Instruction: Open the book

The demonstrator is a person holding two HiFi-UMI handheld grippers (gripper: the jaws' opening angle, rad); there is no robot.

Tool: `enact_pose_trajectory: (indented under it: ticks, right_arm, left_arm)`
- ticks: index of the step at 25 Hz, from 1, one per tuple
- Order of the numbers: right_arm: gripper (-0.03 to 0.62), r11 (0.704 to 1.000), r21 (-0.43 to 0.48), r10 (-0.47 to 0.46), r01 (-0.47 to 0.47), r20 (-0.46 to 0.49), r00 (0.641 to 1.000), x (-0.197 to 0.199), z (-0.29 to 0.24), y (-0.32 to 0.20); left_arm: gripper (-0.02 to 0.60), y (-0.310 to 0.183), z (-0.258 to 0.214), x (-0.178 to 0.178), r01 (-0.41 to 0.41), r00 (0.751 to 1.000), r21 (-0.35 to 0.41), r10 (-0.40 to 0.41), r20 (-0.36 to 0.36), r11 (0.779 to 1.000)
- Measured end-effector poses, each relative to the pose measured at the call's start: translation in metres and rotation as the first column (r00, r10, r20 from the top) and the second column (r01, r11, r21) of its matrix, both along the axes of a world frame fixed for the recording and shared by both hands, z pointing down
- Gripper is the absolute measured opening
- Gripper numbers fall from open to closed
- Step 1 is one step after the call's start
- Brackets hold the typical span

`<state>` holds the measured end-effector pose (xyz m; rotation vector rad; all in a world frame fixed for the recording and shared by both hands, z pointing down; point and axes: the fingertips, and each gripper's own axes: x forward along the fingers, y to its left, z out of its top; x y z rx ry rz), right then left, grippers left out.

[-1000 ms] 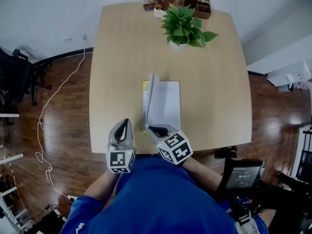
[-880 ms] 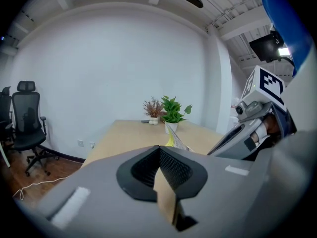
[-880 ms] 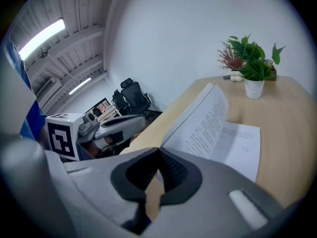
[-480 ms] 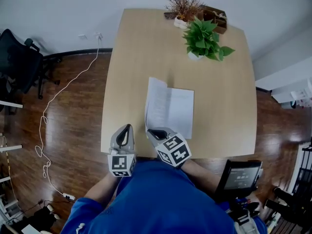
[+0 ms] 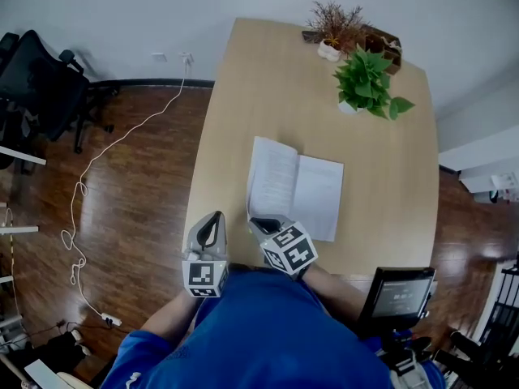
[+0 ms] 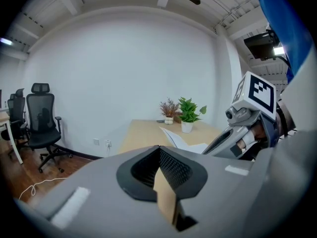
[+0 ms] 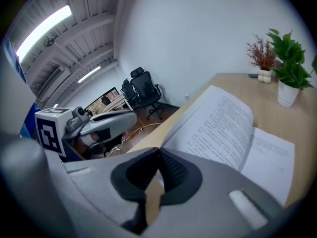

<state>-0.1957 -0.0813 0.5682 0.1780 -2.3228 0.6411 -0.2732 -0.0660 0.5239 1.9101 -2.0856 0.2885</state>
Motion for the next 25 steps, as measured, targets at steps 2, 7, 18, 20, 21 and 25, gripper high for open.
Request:
enact_pose_trajectory:
  ticks: [2,7,18,20,21,25]
  right_arm:
    - [0.005,1.0,-0.006,-0.013,0.013,-0.014,1.0,-0.007,0.008,0.002]
    - [0.005,0.999,-0.019,-0.046,0.045,-0.051,0.998,-0.027,0.031,0.005]
    - [0.005,0.995,-0.047,-0.098,0.092,-0.146,0.984,-0.049,0.077,0.011]
    - [0.005,0.994,-0.053,-0.107,0.099,-0.158,0.982,-0.05,0.083,0.011]
    - [0.005,0.993,-0.054,-0.111,0.103,-0.164,0.98,-0.05,0.085,0.011]
    - [0.005,0.992,-0.059,-0.124,0.115,-0.19,0.974,-0.053,0.097,0.011]
  left_arm:
    - [0.008,0.005,0.003,-0.007,0.014,1.0,-0.011,-0.014,-0.004,1.0]
    - [0.006,0.014,0.008,-0.026,0.043,0.999,-0.022,-0.043,-0.004,0.999]
    - [0.008,0.042,0.025,-0.056,0.112,0.993,-0.065,-0.114,-0.019,0.992]
    - [0.008,0.044,0.028,-0.058,0.12,0.993,-0.073,-0.121,-0.015,0.99]
    - [0.008,0.045,0.029,-0.059,0.123,0.992,-0.076,-0.124,-0.013,0.99]
    - [0.006,0.047,0.03,-0.063,0.134,0.991,-0.077,-0.135,-0.011,0.988]
